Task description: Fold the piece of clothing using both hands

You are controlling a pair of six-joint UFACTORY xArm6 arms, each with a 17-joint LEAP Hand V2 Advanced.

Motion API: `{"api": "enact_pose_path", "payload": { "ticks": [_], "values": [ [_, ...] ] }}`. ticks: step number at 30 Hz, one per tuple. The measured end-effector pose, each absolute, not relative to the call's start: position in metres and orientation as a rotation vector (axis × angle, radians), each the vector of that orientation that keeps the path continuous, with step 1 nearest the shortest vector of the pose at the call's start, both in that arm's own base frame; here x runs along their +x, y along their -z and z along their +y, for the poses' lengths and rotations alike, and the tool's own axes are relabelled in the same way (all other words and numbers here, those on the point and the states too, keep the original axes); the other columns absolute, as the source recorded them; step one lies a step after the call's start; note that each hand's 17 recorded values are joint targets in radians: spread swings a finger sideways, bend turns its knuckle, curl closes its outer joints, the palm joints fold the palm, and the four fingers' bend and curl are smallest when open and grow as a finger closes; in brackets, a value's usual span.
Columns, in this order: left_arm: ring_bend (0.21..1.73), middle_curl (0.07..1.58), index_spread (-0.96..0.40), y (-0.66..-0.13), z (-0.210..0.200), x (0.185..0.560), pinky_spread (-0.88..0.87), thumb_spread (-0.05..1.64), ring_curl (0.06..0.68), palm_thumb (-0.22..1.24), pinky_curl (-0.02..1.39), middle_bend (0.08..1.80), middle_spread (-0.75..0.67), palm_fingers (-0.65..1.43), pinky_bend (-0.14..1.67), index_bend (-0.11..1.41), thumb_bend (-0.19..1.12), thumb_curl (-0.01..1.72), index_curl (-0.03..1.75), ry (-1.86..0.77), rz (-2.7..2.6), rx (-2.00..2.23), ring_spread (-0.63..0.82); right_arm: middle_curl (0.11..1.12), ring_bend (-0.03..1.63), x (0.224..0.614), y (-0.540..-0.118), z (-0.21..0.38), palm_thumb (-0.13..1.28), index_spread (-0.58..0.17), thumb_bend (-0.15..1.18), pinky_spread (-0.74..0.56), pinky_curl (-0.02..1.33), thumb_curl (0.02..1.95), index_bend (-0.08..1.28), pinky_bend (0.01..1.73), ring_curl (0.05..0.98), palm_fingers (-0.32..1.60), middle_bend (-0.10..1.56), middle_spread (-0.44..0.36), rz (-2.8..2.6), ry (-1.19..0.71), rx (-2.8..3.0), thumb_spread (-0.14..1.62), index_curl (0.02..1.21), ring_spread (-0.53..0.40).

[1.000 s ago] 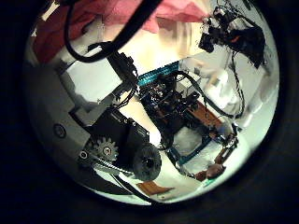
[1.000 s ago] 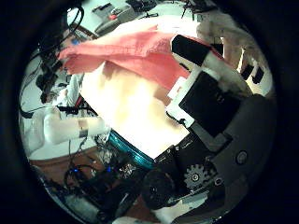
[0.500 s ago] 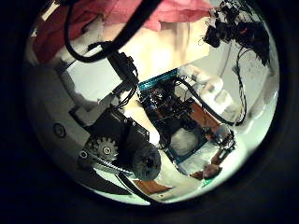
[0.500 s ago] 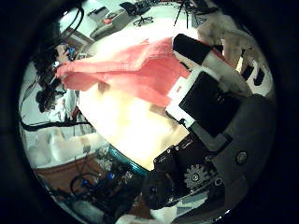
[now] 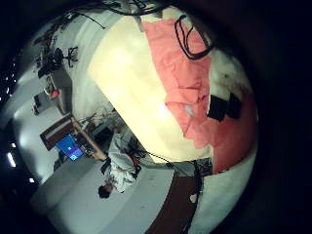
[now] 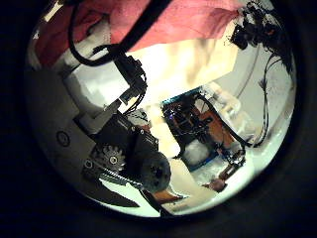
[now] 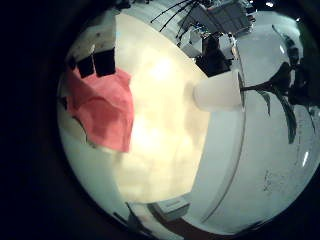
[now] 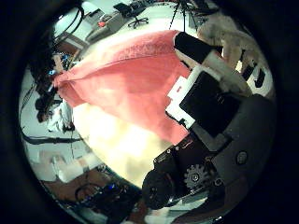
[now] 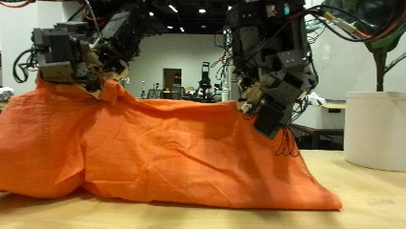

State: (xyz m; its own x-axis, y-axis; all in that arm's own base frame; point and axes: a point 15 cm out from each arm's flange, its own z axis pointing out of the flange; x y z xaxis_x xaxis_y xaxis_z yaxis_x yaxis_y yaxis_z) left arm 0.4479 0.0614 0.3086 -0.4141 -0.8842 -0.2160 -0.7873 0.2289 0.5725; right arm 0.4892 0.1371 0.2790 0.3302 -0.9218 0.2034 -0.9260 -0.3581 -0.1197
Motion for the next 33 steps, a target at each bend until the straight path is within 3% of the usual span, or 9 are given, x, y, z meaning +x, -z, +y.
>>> {"api": "enact_pose_path", "payload": {
  "ticks": [8, 11, 14, 20, 24, 25, 27, 30, 33],
  "values": [
    [1.29, 1.11, -0.63, -0.262, 0.065, 0.491, -0.67, 0.96, 0.566, 0.72, 0.65, 0.82, -0.63, 0.83, 1.06, 0.18, -0.04, 0.54, 1.44, 0.926, -2.382, 1.702, -0.47, 0.67, 1.42, 0.527, -0.239, 0.152, 1.1, -0.254, -0.01, -0.24, 0.73, 0.83, 1.06, 1.29, 0.631, 1.17, 1.36, -0.118, -1.85, -0.35, 2.489, 1.07, 0.86, -0.196],
    [1.27, 1.12, -0.62, -0.253, 0.065, 0.506, -0.67, 0.98, 0.568, 0.69, 0.66, 0.84, -0.63, 0.72, 1.02, 0.18, -0.03, 0.53, 1.44, 0.884, -2.404, 1.763, -0.47, 0.67, 1.42, 0.54, -0.228, 0.152, 1.02, -0.257, -0.03, -0.24, 0.74, 0.82, 1.05, 1.29, 0.633, 1.15, 1.36, -0.118, -1.876, -0.34, 2.463, 1.1, 0.86, -0.198],
    [1.25, 1.13, -0.59, -0.243, 0.06, 0.524, -0.65, 1.0, 0.573, 0.68, 0.66, 0.82, -0.61, 0.52, 0.93, 0.19, -0.03, 0.52, 1.43, 0.785, -2.434, 1.827, -0.46, 0.66, 1.41, 0.557, -0.222, 0.155, 0.88, -0.265, -0.05, -0.24, 0.74, 0.75, 1.01, 1.3, 0.627, 1.13, 1.33, -0.125, -1.902, -0.336, 2.449, 1.17, 0.85, -0.201],
    [1.15, 1.11, -0.52, -0.228, 0.065, 0.537, -0.55, 1.07, 0.563, 0.65, 0.66, 0.75, -0.52, 0.24, 0.82, 0.16, -0.03, 0.5, 1.35, 0.688, -2.367, 1.98, -0.38, 0.61, 1.4, 0.577, -0.211, 0.15, 0.78, -0.308, -0.01, -0.28, 0.72, 0.6, 0.82, 1.3, 0.605, 1.05, 1.2, -0.144, -1.969, -0.335, 2.405, 1.37, 0.81, -0.216],
    [1.03, 1.0, -0.34, -0.222, 0.072, 0.549, -0.38, 1.1, 0.531, 0.64, 0.67, 0.46, -0.32, -0.18, 0.8, 0.06, -0.02, 0.48, 1.18, 0.611, -2.342, 2.074, -0.2, 0.57, 1.41, 0.591, -0.213, 0.144, 0.73, -0.343, -0.01, -0.35, 0.69, 0.52, 0.55, 1.33, 0.587, 0.89, 1.06, -0.165, -2.012, -0.37, 2.418, 1.44, 0.75, -0.237],
    [0.99, 0.96, -0.29, -0.222, 0.074, 0.55, -0.33, 1.11, 0.512, 0.64, 0.66, 0.4, -0.26, -0.18, 0.78, 0.07, -0.02, 0.48, 1.13, 0.601, -2.333, 2.095, -0.15, 0.56, 1.43, 0.594, -0.214, 0.141, 0.7, -0.341, -0.02, -0.41, 0.69, 0.5, 0.4, 1.36, 0.593, 0.71, 0.98, -0.166, -2.023, -0.379, 2.419, 1.46, 0.73, -0.245],
    [0.9, 0.88, -0.17, -0.224, 0.08, 0.553, -0.18, 1.12, 0.465, 0.62, 0.63, 0.31, -0.12, -0.21, 0.7, 0.07, -0.02, 0.47, 1.03, 0.579, -2.311, 2.142, -0.02, 0.55, 1.42, 0.599, -0.223, 0.139, 0.67, -0.352, -0.02, -0.46, 0.67, 0.45, 0.26, 1.37, 0.579, 0.62, 0.92, -0.172, -2.042, -0.405, 2.429, 1.48, 0.69, -0.26],
    [0.76, 0.77, 0.0, -0.234, 0.088, 0.553, 0.14, 1.14, 0.395, 0.61, 0.57, 0.18, 0.13, -0.28, 0.6, 0.07, -0.02, 0.46, 0.88, 0.545, -2.282, 2.205, 0.22, 0.51, 1.34, 0.606, -0.247, 0.135, 0.63, -0.375, -0.01, -0.51, 0.61, 0.4, 0.17, 1.35, 0.531, 0.56, 0.81, -0.167, -2.081, -0.46, 2.448, 1.51, 0.6, -0.278],
    [0.68, 0.66, 0.12, -0.248, 0.095, 0.553, 0.33, 1.16, 0.345, 0.6, 0.51, 0.14, 0.31, -0.26, 0.54, 0.07, -0.02, 0.45, 0.74, 0.512, -2.262, 2.255, 0.37, 0.51, 1.25, 0.61, -0.287, 0.118, 0.61, -0.39, -0.01, -0.46, 0.57, 0.36, 0.23, 1.21, 0.495, 0.46, 0.79, -0.156, -2.147, -0.537, 2.449, 1.52, 0.6, -0.28]
  ]
}}
